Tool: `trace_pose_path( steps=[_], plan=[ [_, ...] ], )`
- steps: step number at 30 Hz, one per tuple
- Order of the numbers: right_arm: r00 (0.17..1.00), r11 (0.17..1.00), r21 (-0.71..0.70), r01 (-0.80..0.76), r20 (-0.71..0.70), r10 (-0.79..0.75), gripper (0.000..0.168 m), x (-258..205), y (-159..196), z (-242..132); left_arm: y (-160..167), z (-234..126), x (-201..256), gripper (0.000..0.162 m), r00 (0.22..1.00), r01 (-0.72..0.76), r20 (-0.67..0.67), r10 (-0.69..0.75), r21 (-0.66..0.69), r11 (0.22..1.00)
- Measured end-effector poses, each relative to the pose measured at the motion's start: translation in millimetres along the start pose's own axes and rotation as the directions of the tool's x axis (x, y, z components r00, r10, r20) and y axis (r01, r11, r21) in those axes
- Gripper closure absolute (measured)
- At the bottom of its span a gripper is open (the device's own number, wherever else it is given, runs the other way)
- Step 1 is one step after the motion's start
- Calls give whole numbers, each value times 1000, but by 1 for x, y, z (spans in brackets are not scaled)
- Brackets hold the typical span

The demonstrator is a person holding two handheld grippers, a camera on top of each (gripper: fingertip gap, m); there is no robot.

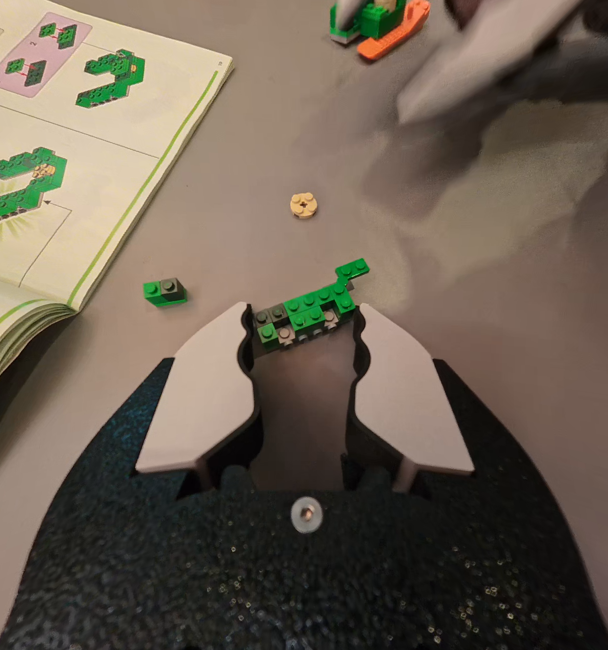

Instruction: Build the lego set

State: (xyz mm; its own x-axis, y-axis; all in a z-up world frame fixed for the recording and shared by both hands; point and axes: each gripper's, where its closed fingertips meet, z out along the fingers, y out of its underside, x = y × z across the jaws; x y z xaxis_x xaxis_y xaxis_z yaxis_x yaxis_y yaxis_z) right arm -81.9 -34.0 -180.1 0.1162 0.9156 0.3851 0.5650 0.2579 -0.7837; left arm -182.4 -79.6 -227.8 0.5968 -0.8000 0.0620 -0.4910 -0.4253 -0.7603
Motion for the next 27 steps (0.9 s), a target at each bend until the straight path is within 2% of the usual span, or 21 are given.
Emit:
trace_pose_path(
  steps=[2,4,10,20,24,27],
  plan=[
    [998,1000,-25,2,-67,-4,126,28,22,-26,0,0,0,108,1000,0,0,0,0,1000],
    [998,998,-58,-11,-58,8,124,44,46,-44,0,0,0,108,1000,-2,1,2,-1,1000],
    [987,970,-234,-66,128,98,116,47,102,-49,0,0,1,108,1000,4,-7,-4,1,1000],
    [914,930,-317,-187,290,283,119,44,112,-58,0,-1,2,108,1000,10,-14,-10,3,1000],
    [869,920,-301,-252,348,352,134,43,109,-58,0,-1,2,108,1000,9,-19,-9,3,1000],
    [893,935,-269,-230,324,312,134,47,102,-57,0,-1,2,108,1000,9,-21,-9,4,1000]
  ],
)
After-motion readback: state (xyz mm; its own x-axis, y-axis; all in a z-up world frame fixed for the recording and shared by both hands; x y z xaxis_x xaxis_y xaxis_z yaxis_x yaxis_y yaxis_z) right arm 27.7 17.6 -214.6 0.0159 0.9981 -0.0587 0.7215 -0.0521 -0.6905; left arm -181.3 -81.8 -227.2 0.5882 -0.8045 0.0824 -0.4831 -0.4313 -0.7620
